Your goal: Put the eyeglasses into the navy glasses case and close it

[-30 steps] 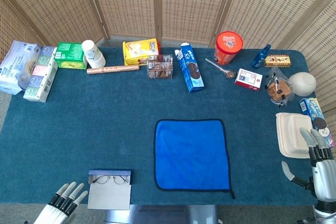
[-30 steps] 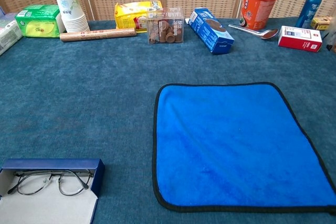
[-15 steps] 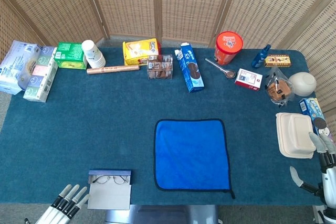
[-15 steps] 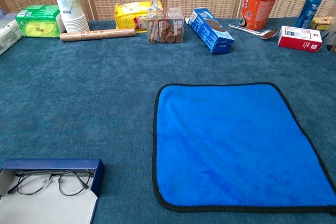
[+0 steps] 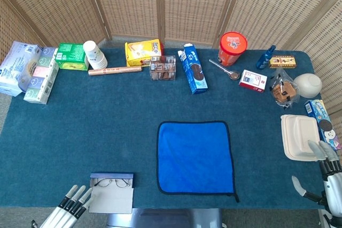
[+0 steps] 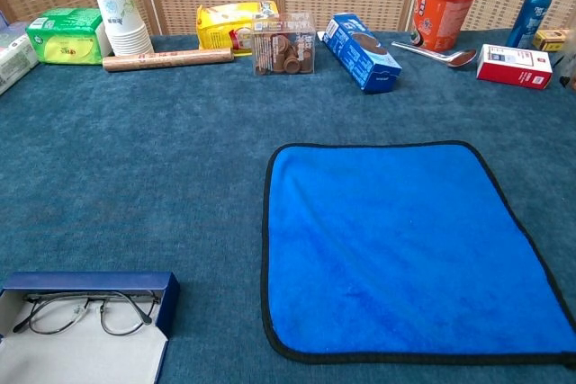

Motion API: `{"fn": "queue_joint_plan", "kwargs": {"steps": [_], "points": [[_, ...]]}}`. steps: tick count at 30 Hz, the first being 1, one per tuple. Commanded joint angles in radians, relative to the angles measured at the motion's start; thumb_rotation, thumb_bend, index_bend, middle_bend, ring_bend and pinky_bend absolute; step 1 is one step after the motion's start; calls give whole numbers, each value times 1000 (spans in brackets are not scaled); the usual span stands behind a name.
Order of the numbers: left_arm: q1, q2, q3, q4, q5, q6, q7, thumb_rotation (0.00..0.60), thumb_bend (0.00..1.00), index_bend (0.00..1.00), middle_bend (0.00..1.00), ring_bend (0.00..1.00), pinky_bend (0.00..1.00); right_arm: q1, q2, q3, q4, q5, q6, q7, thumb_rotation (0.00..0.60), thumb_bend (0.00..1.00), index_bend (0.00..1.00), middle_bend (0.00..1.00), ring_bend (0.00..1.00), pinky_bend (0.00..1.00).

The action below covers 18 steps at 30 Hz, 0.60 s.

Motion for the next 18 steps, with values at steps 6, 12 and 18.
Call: {"fn": "queue_joint_plan", "kwargs": {"steps": [6,12,18], "points": [[-23,1,4,-31,9,-30,40,600,288,98,32,0,73,8,28,-52,19,-48,-36,-51,335,351,0,121,0,107],[-40,-10,10,-32,18,-51,42,600,287,94,32,0,73,8,36,-63,6,-60,-30,-67,338,351,0,121,0,107],[-44,-28,13,-11,14,-60,24,600,287,91,29,0,73,6,44,-68,-3,-71,-8,-65,341,351,0,121,0,106]]}}
